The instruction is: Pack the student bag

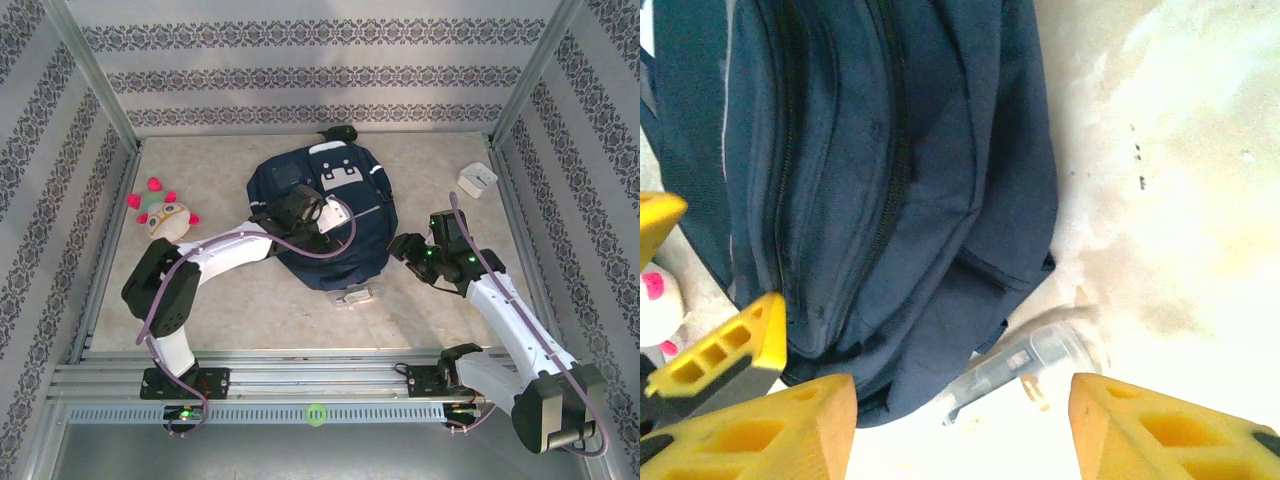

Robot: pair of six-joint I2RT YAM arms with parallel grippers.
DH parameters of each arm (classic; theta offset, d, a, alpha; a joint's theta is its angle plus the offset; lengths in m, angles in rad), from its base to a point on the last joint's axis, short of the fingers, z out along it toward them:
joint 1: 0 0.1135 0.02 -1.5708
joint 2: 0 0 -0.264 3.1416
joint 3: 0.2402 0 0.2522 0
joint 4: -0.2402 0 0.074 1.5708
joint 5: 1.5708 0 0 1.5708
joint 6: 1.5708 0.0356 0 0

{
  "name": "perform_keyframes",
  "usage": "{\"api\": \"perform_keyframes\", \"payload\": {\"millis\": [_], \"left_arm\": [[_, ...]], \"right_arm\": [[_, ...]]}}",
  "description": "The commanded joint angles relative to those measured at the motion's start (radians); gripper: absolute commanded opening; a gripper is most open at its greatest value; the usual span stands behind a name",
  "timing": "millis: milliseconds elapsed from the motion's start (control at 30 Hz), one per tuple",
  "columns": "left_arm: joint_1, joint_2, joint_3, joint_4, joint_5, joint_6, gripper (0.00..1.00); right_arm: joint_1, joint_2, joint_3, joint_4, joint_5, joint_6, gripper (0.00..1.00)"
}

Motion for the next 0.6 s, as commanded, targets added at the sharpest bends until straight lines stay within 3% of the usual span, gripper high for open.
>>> {"api": "perform_keyframes", "payload": {"millis": [0,100,200,367,433,533,567], "left_arm": [[-0.013,0.031,0.063,-0.010,-0.111,-0.003,0.87],[-0.013,0.020,0.071,0.007,-0.169,-0.030,0.80],[-0.012,-0.027,0.043,0.054,-0.163,-0.047,0.66],[-0.008,-0.079,0.002,0.108,-0.172,-0.067,0.52],[-0.004,-0.086,0.000,0.109,-0.168,-0.075,0.46],[0.005,-0.089,0.001,0.110,-0.175,-0.086,0.44],[0.010,-0.088,0.002,0.107,-0.173,-0.092,0.39]], "right_arm": [[0.002,-0.016,-0.009,-0.061,0.017,0.012,0.59],[0.030,-0.024,-0.009,-0.095,0.032,0.026,0.60],[0.087,-0.033,-0.021,-0.103,0.055,0.058,0.61],[0.244,-0.015,-0.023,-0.072,0.136,0.037,0.63],[0.290,-0.006,-0.015,-0.028,0.149,-0.051,0.63],[0.286,0.008,0.052,-0.031,0.170,-0.298,0.64],[0.276,0.012,0.087,-0.038,0.178,-0.401,0.65]]}}
